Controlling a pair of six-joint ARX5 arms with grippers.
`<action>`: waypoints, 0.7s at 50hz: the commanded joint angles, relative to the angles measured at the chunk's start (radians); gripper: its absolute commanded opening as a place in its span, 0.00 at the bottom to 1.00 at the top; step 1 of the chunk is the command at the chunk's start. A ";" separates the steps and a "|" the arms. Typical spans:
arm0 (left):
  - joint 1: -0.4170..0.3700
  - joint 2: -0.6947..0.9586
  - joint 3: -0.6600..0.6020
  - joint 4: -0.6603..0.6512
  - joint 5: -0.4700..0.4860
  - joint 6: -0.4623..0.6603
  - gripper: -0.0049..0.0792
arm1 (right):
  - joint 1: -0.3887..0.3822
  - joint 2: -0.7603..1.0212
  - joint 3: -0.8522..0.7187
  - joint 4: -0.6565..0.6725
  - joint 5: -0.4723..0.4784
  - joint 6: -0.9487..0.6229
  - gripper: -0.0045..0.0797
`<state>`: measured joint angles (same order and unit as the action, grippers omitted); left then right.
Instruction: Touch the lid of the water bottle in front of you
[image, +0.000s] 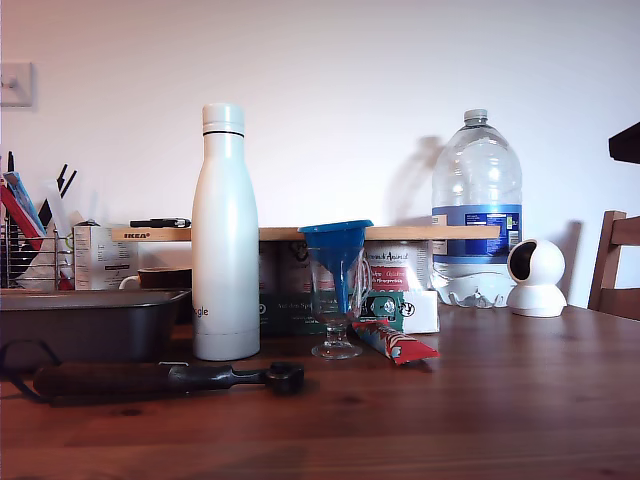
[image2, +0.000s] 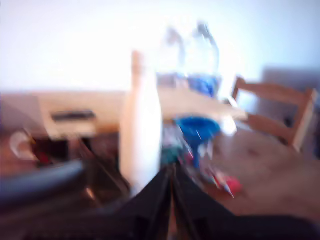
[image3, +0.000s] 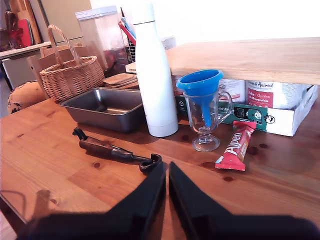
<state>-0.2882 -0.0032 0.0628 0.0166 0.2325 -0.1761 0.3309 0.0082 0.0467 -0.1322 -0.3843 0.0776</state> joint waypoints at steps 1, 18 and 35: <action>-0.005 -0.009 -0.016 0.033 -0.013 0.001 0.04 | 0.003 -0.006 -0.007 0.006 0.001 0.001 0.04; -0.023 0.057 -0.015 0.102 -0.005 0.000 0.04 | 0.004 -0.006 -0.007 -0.011 0.000 0.002 0.04; -0.040 0.245 0.061 0.217 -0.017 0.029 0.04 | 0.004 -0.006 -0.007 -0.016 0.000 0.002 0.04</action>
<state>-0.3225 0.2054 0.0868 0.2165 0.2153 -0.1585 0.3309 0.0082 0.0467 -0.1513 -0.3836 0.0780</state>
